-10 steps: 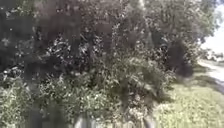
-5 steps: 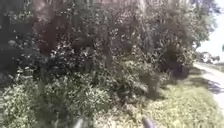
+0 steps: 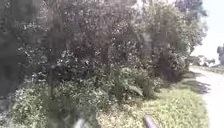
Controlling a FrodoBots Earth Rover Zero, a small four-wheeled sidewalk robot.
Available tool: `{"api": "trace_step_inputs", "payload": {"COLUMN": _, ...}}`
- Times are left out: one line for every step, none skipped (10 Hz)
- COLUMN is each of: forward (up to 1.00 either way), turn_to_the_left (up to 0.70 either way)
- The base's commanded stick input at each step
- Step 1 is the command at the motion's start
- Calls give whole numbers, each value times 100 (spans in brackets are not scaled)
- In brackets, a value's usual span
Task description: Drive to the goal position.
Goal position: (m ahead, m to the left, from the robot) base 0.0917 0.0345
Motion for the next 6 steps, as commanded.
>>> {"api": "trace_step_inputs", "payload": {"forward": -50, "turn_to_the_left": 0}}
{"api": "trace_step_inputs", "payload": {"forward": -50, "turn_to_the_left": 0}}
{"api": "trace_step_inputs", "payload": {"forward": -50, "turn_to_the_left": 0}}
{"api": "trace_step_inputs", "payload": {"forward": -50, "turn_to_the_left": 0}}
{"api": "trace_step_inputs", "payload": {"forward": -50, "turn_to_the_left": 0}}
{"api": "trace_step_inputs", "payload": {"forward": -50, "turn_to_the_left": 0}}
